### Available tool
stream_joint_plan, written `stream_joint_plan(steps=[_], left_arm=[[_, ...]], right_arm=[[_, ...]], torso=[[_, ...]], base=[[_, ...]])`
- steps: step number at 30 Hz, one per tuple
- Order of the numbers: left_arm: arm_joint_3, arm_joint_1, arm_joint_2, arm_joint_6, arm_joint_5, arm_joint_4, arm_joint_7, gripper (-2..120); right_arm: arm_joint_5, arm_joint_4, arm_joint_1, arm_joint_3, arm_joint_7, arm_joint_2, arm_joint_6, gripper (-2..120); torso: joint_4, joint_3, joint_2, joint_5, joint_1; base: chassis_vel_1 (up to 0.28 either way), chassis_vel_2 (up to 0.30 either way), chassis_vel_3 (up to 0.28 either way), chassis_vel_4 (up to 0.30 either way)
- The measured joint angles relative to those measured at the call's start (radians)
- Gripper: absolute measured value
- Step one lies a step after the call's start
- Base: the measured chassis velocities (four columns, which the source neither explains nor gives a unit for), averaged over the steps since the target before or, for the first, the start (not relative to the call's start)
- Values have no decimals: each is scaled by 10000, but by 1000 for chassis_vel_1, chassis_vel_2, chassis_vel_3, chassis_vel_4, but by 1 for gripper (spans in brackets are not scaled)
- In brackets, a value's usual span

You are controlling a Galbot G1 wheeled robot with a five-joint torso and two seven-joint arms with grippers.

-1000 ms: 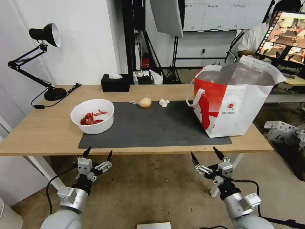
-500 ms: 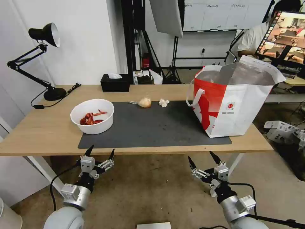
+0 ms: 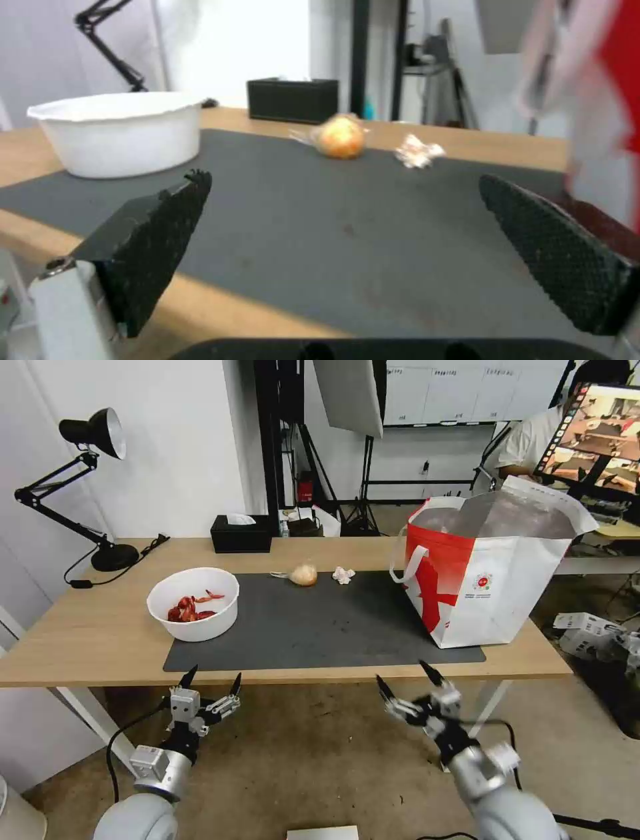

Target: Pick up the trash from the table and place it into the takeout bag.

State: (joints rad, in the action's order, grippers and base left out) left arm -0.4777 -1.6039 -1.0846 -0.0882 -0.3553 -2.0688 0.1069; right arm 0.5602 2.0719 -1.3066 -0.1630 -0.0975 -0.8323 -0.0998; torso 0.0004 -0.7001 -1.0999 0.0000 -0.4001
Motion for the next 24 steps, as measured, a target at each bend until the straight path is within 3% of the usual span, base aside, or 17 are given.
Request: stream_joint_plan(steps=[2,4,5,9,10,14,16,21,24], left_arm=[[0,0,-20,1,3,-21,1,100],[-6,-1,-79,17,18,-118,11,100],[-6,-1,-79,17,18,-118,11,100],[-68,-10,-110,31,29,-110,25,100],[-68,-10,-110,31,29,-110,25,100],[-83,-29,-162,32,65,-89,27,100],[-84,-28,-192,32,85,-79,34,100],[-90,-19,-229,33,97,-80,35,100],[-100,-17,-255,32,133,-45,35,100]], right_arm=[[171,-122,360,213,14,96,47,100],[1039,-773,2424,1610,-29,400,279,100],[1039,-773,2424,1610,-29,400,279,100],[1696,-1937,5055,3640,-607,70,590,100],[1696,-1937,5055,3640,-607,70,590,100],[1978,-2881,6746,4730,-1214,-629,861,100],[2213,-3763,7850,5415,-2006,-1376,1238,100],[2648,-5099,9089,6037,-3089,-2391,1883,100],[2770,-6633,10014,6300,-3662,-3251,2432,100]], torso=[[0,0,1,0,0],[-3,0,0,-1,0],[-3,0,0,-1,0],[-4,-1,0,0,-1],[-4,-1,0,0,-1],[-4,0,0,-4,0],[-3,-1,1,0,-1],[-1,0,1,-2,-1],[-3,0,1,-2,-1]], base=[[0,0,0,0],[0,0,0,0],[0,0,0,0],[0,0,0,0],[0,0,0,0],[0,0,0,0],[0,0,0,0],[0,0,0,0],[0,0,0,0]])
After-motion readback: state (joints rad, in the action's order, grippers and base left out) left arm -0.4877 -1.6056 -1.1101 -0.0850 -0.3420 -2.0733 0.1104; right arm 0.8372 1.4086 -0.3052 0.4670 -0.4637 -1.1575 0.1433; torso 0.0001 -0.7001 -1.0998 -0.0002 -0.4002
